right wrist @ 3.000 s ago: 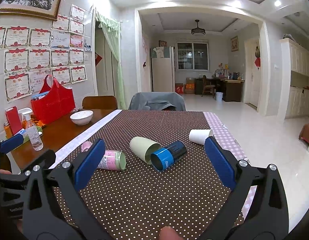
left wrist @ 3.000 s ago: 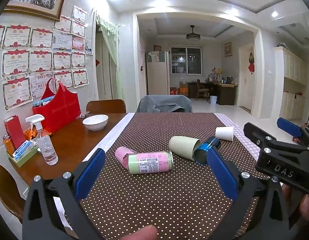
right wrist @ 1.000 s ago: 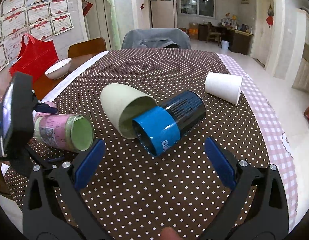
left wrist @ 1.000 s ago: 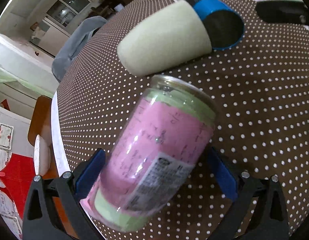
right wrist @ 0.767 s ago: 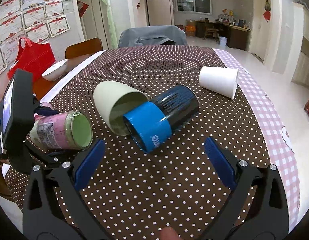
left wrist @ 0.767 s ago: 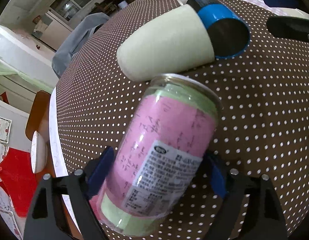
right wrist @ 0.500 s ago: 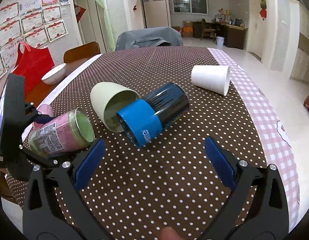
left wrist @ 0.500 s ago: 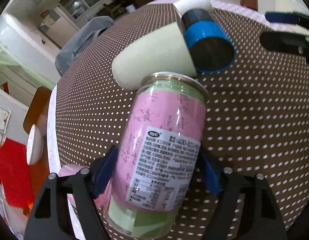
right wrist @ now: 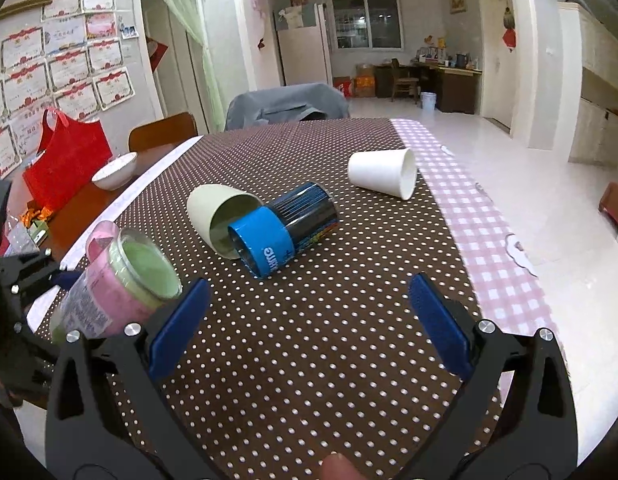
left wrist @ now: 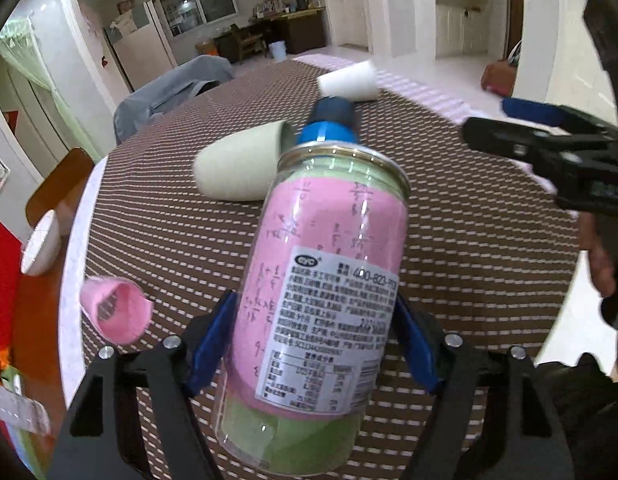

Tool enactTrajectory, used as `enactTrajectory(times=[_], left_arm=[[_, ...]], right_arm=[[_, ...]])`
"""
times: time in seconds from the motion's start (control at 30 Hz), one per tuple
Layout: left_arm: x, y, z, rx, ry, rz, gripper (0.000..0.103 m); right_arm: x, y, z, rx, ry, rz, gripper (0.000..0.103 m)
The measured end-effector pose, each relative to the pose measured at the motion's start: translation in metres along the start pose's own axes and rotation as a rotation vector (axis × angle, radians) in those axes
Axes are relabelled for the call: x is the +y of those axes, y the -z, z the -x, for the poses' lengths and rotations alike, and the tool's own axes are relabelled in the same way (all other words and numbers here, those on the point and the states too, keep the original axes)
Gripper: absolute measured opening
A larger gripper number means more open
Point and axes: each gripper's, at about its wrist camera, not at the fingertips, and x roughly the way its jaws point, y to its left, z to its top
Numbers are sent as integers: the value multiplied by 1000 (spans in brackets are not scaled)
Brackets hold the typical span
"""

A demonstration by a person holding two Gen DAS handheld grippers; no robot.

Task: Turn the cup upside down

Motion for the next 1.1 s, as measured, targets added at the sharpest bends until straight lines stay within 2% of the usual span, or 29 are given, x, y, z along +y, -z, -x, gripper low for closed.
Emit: enactTrajectory(times=[0.2, 0.37, 0.5, 0.6, 0.7, 0.87, 0.93, 0.97, 1.1], left_arm=[[-21, 7, -1, -5, 43, 16, 74], [-34, 11, -12, 11, 70, -8, 74], [-44, 12, -21, 13, 33, -45, 76], [-48, 11, -29, 53, -35, -54, 78], [-45, 10, -30, 75, -27, -28, 79], [-39, 12, -16, 23, -9, 20, 80], [-37, 14, -6, -12, -1, 45, 84], [-36, 15, -2, -25, 4, 58, 89], [-30, 17, 17, -90, -13, 115, 90]], right_arm=[[-9, 6, 8, 3, 16, -7, 97], [-14, 10, 10, 12, 28, -12, 97], [-16, 13, 11, 16, 27, -14, 97], [-17, 14, 12, 17, 23, -15, 97], [-16, 14, 13, 18, 20, -18, 97], [-15, 14, 14, 19, 9, -21, 97], [-14, 13, 15, 18, 2, -21, 97], [-14, 13, 16, 18, -3, -22, 97], [-12, 10, 17, 19, -20, -26, 97]])
